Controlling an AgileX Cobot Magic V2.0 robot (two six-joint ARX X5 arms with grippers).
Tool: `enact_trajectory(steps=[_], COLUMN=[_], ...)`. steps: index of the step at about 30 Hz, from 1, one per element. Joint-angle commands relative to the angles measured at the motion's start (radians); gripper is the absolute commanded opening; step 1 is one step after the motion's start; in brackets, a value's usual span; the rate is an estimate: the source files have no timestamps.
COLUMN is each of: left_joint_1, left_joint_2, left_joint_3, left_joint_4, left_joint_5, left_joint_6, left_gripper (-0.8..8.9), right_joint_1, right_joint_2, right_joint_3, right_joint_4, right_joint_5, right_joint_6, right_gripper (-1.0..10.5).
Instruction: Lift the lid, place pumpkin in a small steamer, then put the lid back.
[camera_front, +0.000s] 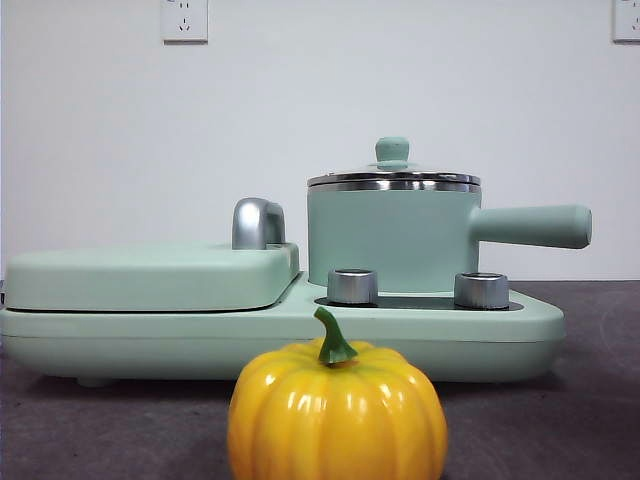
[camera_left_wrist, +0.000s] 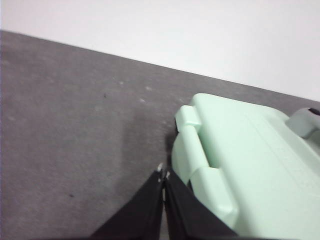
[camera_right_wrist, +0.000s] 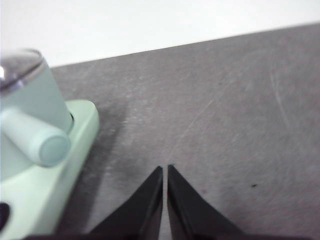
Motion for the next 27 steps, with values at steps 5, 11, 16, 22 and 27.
enact_trajectory(steps=[5,11,16,22,27], left_joint_1=[-0.032,-0.049,-0.057,-0.06,-0.06], left_joint_2=[0.076,0.221,0.369,0.534,0.617], left_joint_3=[0.15,0.383,0.592,0.813,0.922], left_joint_4=[-0.019,-0.179,-0.324,-0.516,-0.61], left_joint_5=[0.039,0.129,0.254,0.401,0.469], left_joint_6=[-0.097,-0.063,0.002,0.063,0.104], left_gripper=[0.07,0.07,0.07,0.07,0.07], right_joint_1=[0.0,0.0,0.0,0.0,0.0], right_joint_2=[0.024,0.138,0.282,0.461,0.579], right_joint_3=[0.177,0.392,0.593,0.821,0.949], right_joint_4=[-0.033,-0.141,-0.249,-0.388,-0.518], right_joint_5=[-0.045,-0.159,-0.315,-0.52,-0.651], right_joint_6=[0.166,0.171,0.151,0.001,-0.146], right_gripper=[0.1,0.1,0.1,0.1,0.1])
